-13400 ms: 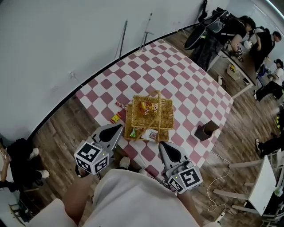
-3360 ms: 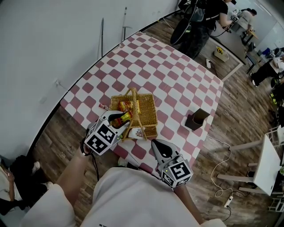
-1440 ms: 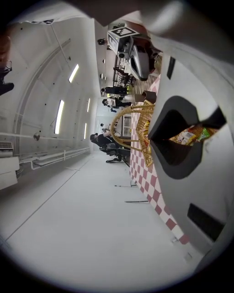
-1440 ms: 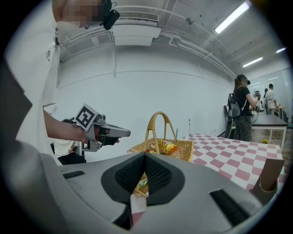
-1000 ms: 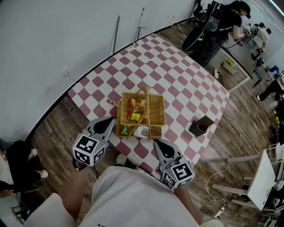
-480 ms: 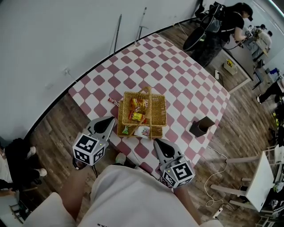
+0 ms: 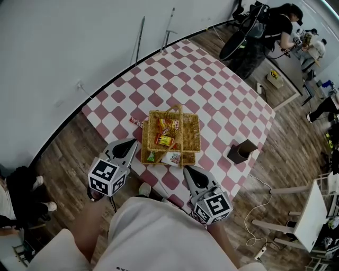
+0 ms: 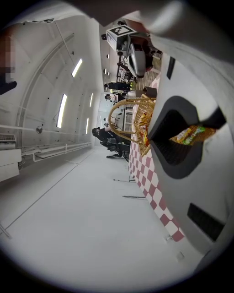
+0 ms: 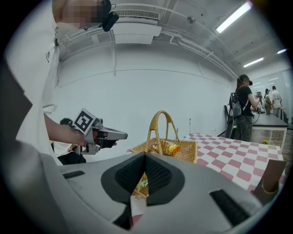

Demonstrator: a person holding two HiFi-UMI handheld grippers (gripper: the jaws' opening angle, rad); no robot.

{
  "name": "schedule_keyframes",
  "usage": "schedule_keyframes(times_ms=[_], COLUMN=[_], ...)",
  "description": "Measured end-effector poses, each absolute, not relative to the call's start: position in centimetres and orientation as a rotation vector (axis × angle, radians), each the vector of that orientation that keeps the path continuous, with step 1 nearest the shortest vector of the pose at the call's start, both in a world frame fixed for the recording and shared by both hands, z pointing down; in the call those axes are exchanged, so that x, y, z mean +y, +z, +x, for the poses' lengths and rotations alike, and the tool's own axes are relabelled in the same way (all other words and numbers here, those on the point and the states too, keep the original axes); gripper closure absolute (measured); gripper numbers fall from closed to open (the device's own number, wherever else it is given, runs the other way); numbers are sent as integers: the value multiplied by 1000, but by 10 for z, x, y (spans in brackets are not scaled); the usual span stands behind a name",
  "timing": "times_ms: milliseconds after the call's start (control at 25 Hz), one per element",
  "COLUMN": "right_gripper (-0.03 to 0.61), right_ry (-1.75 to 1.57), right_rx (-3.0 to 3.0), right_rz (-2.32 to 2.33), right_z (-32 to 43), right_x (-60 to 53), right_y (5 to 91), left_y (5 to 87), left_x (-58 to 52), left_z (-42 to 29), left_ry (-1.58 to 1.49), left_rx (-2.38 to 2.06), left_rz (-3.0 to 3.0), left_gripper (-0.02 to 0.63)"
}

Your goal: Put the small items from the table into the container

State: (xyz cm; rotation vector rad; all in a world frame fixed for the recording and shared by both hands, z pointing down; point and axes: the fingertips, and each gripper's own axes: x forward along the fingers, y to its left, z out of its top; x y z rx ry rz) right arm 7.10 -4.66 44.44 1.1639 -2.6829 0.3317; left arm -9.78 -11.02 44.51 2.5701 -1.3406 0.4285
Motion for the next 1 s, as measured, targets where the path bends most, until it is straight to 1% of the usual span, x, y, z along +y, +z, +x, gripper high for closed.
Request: schedule_keyframes(times_ms=[440, 1000], right_gripper=[565, 565], right_ry=[355, 372], right_rx=[-2678, -2644], right_rz=[1124, 1127], right_z=[54, 29], right_x=[-54, -63], right_y=[450, 458], left_y=[491, 573], left_x=[-128, -177], left_z=[-126, -143], left_ry=[599, 850], left_rx=[-1355, -1219], left_rz=[2523, 2499], left_gripper=[600, 591])
